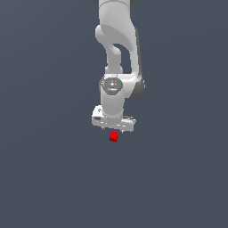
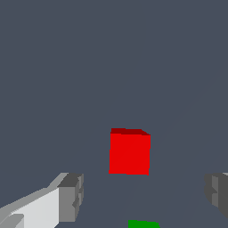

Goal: Stack the red cube on top of the green cube.

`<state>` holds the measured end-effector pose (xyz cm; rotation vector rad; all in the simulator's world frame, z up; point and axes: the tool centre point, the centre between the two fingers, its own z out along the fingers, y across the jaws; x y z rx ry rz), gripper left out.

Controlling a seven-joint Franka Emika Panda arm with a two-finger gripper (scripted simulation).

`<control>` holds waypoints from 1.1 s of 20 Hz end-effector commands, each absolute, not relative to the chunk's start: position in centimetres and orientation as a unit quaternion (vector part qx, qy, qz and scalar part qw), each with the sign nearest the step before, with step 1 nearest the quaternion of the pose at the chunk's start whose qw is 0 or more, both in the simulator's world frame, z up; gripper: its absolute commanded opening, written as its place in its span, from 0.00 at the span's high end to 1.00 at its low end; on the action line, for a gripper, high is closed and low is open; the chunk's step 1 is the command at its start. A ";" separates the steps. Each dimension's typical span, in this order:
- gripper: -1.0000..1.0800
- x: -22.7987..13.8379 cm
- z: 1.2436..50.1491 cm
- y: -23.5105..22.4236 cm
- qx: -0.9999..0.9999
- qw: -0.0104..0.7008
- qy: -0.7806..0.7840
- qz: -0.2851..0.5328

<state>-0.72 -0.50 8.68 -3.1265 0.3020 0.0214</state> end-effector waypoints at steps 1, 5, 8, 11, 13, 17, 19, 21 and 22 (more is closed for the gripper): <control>0.04 -0.4 7.8 -0.3 -0.994 0.000 0.108 0.003; 0.04 -0.2 7.0 -0.2 -0.993 0.000 0.117 0.000; 0.04 -0.2 7.1 -0.2 -0.993 0.000 0.116 0.001; 0.04 -0.2 6.7 -0.2 -0.993 0.000 0.116 0.001; 0.04 -0.2 6.2 -0.2 -0.993 0.000 0.116 0.001; 0.04 -0.3 4.4 -0.2 -0.993 0.000 0.117 0.000; 0.04 -0.3 3.4 -0.2 -0.993 0.000 0.117 0.000; 0.04 -0.2 2.6 -0.2 -0.993 0.000 0.117 0.000; 0.04 -0.2 2.4 -0.2 -0.993 0.000 0.117 0.000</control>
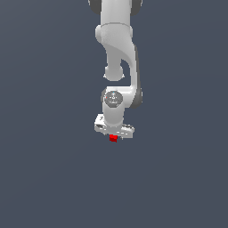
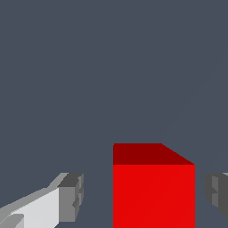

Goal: Stack the red cube on top of the green cube.

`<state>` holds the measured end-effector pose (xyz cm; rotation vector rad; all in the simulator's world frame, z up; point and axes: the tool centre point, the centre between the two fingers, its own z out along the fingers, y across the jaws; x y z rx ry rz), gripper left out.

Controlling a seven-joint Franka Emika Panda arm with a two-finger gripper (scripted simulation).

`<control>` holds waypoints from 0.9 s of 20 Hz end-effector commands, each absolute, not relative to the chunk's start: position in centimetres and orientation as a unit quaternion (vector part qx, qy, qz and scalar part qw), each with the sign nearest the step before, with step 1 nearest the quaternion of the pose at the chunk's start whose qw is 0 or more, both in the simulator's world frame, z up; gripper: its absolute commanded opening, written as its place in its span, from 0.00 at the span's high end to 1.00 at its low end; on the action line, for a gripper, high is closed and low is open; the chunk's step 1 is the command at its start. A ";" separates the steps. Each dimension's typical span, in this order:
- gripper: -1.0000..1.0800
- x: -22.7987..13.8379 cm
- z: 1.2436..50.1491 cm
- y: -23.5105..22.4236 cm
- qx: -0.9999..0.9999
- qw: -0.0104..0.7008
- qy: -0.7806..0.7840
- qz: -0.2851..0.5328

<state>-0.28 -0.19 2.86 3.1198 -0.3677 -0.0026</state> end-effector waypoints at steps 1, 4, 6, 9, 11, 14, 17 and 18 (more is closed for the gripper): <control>0.04 -0.2 2.2 -0.2 0.993 0.000 -0.117 0.000; 0.04 -0.1 2.0 -0.2 0.993 0.000 -0.117 0.000; 1.00 -0.1 2.0 -0.2 0.993 0.000 -0.117 0.000; 1.00 -0.1 2.0 -0.2 0.993 0.000 -0.117 0.000; 1.00 -0.1 2.0 -0.2 0.993 0.000 -0.117 0.000; 1.00 -0.1 2.0 -0.2 0.993 0.000 -0.117 0.000; 1.00 -0.1 2.1 -0.2 0.993 0.000 -0.117 0.000; 1.00 -0.1 2.3 -0.2 0.993 0.000 -0.117 0.000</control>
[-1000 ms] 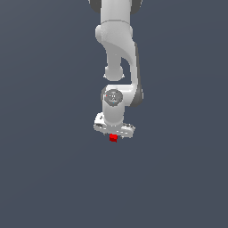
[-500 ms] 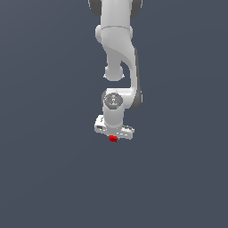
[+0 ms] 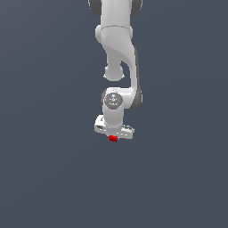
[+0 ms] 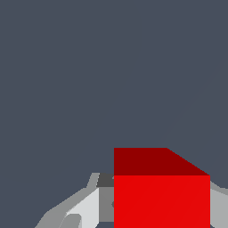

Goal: Stack the red cube on top of the green cube.

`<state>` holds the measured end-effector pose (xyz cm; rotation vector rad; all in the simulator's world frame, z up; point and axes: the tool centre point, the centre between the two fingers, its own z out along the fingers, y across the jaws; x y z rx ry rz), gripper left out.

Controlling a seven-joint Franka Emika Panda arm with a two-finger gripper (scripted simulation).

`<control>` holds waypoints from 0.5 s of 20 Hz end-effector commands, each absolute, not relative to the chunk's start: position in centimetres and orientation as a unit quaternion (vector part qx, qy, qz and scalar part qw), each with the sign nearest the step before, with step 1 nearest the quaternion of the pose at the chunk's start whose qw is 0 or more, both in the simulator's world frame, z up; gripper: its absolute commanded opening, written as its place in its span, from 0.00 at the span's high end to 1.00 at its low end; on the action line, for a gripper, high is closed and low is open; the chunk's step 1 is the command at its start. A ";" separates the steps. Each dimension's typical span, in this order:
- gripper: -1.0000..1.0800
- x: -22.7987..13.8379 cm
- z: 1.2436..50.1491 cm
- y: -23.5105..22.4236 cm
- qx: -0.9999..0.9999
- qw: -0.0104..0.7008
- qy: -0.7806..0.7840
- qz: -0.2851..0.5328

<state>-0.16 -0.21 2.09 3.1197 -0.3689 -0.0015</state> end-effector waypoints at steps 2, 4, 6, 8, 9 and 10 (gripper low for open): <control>1.00 -0.1 2.8 -0.2 0.993 0.000 -0.117 0.000; 1.00 -0.2 3.5 -0.2 0.993 0.000 -0.117 0.000; 1.00 -0.2 4.5 -0.2 0.993 0.000 -0.117 0.000; 1.00 -0.2 5.7 -0.2 0.993 0.000 -0.117 0.000; 1.00 -0.3 6.5 -0.2 0.993 0.000 -0.117 0.000; 1.00 -0.3 7.2 -0.2 0.993 0.000 -0.117 0.000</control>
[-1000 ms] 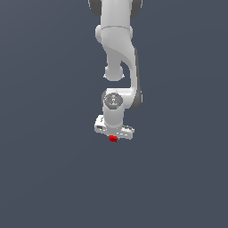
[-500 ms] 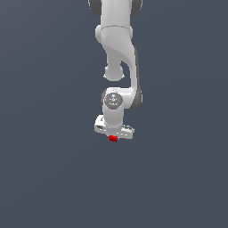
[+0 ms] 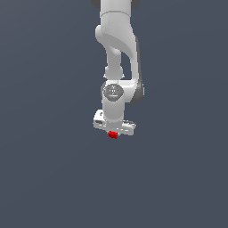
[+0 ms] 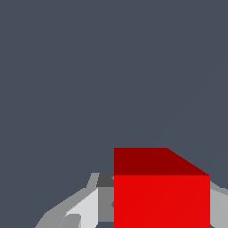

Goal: Stack the red cube on top of the green cube.

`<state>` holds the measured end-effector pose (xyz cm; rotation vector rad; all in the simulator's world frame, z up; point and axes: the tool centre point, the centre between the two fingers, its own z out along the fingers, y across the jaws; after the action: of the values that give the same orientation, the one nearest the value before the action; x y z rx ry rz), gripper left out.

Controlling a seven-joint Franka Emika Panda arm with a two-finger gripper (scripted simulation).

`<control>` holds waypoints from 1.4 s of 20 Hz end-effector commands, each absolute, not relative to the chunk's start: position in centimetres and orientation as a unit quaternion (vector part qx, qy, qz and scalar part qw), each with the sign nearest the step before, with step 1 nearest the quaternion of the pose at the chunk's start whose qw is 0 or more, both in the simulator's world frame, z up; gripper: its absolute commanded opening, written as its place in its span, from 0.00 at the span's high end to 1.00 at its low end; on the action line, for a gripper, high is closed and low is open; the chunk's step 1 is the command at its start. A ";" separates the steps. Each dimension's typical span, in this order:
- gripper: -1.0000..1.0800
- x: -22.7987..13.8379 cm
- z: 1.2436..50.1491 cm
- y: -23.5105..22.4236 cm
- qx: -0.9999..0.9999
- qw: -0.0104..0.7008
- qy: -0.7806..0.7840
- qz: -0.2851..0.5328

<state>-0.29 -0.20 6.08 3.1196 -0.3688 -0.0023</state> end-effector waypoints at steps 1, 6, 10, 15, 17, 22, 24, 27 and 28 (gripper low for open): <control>1.00 -0.3 8.0 -0.2 0.993 0.000 -0.117 0.000; 1.00 -0.3 10.8 -0.2 0.993 0.000 -0.117 0.000; 1.00 -0.2 11.9 -0.2 0.993 0.000 -0.117 0.000; 1.00 -0.2 11.8 -0.2 0.993 0.000 -0.117 0.000; 1.00 -0.4 11.7 -0.2 0.993 0.000 -0.117 0.000; 1.00 -1.5 11.3 -0.2 0.993 0.000 -0.117 0.000; 1.00 -2.2 11.0 -0.2 0.993 0.000 -0.117 0.000; 1.00 -3.6 10.4 -0.1 0.993 0.000 -0.117 0.000; 1.00 -4.1 10.2 -0.1 0.993 0.000 -0.117 0.000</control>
<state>-3.36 -0.15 10.48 3.1199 -0.3690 0.0009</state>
